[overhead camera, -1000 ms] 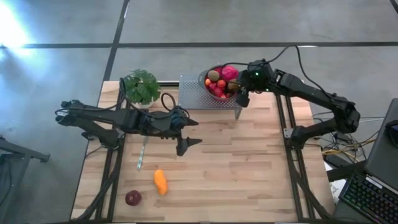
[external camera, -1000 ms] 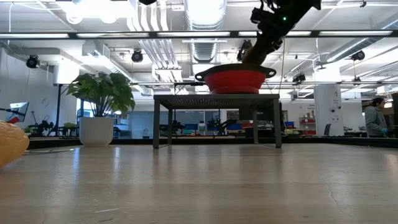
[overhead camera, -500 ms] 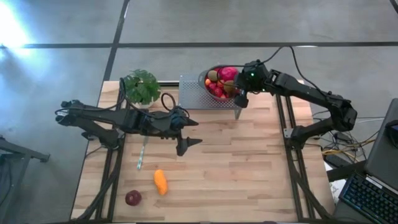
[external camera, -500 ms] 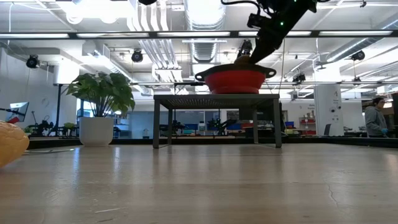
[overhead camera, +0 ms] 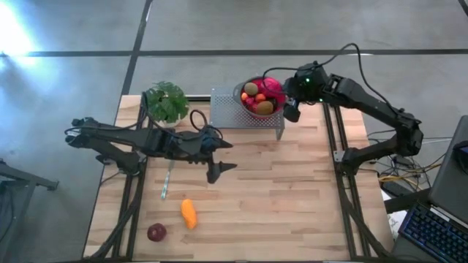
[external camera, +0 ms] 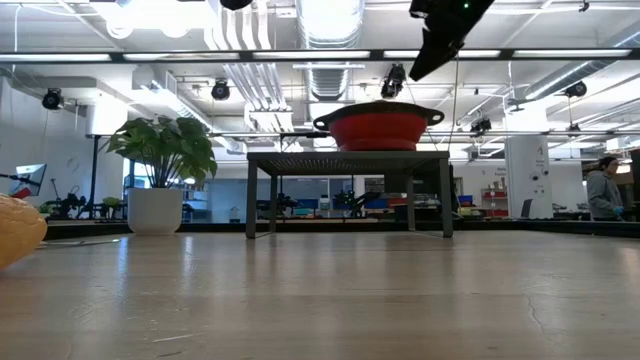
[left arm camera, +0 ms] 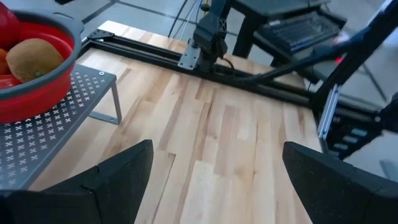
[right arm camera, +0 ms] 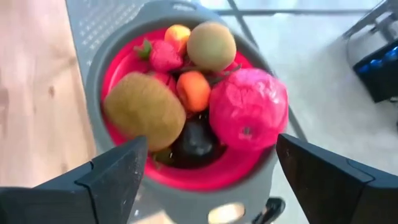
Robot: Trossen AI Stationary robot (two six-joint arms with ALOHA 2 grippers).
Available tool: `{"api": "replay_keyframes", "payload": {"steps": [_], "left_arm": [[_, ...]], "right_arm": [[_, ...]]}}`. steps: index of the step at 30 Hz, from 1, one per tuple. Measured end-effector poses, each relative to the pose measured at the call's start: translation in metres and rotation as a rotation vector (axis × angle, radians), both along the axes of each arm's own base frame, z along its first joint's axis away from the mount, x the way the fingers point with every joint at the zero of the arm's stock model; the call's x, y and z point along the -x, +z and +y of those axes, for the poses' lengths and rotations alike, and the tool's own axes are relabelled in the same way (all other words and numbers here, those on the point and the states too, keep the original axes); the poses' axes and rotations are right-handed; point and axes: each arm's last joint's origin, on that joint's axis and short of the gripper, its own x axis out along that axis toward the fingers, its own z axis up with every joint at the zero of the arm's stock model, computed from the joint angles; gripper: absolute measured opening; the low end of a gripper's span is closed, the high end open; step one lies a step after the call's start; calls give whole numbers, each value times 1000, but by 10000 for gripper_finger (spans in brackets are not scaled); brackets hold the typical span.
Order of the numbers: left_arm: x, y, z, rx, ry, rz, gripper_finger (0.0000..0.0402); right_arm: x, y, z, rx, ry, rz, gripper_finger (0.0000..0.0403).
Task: Pick & Place Fruit
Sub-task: Put the mango into the strainer bowl on the shelf
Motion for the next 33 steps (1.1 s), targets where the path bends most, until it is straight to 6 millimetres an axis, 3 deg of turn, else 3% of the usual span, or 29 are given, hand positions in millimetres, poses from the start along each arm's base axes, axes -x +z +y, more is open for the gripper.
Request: {"api": "replay_keyframes", "payload": {"steps": [12,21,25,30,33], "left_arm": [[10,-11,-20,-77,-53,123,362],[31,-25,-55,-107,-9,253,362],[40,-40,-79,-278,-73,356,362],[43,-62,-104,-564,-291,483,362],[40,-73,-113,-610,-338,520,362]], "right_arm": [[0,-1,27,-48,94,87,304],[-8,1,58,-53,208,78,263],[-10,2,68,-51,250,79,244],[-10,2,72,-58,254,75,222],[-10,2,72,-61,252,75,213]]}}
